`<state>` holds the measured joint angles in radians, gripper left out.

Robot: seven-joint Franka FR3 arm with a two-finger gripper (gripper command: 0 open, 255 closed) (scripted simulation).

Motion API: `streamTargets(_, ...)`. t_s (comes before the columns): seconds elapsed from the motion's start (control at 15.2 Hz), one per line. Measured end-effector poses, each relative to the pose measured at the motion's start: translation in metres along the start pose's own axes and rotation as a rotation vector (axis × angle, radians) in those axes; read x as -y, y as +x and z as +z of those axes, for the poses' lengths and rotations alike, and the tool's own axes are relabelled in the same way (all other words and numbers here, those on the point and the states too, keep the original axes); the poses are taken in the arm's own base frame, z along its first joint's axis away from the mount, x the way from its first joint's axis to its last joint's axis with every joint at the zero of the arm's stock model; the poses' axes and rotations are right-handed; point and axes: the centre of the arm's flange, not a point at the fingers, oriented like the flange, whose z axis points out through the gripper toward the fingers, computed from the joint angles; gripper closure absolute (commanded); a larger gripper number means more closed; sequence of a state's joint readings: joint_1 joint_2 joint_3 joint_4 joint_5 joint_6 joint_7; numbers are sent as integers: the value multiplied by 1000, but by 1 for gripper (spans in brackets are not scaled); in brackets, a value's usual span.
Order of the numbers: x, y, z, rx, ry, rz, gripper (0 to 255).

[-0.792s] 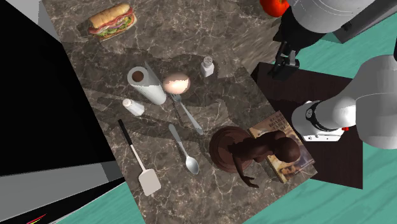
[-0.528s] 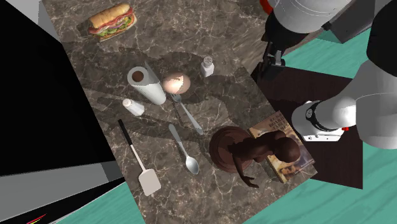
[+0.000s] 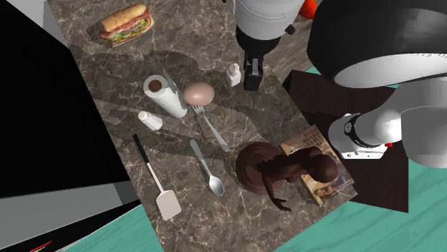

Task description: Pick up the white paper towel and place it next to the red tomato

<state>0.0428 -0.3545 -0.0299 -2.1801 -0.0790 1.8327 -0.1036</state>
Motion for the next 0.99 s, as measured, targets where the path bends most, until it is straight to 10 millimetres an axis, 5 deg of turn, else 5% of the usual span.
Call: streamTargets(0.99,38,189,18,-19,5,-220,0)
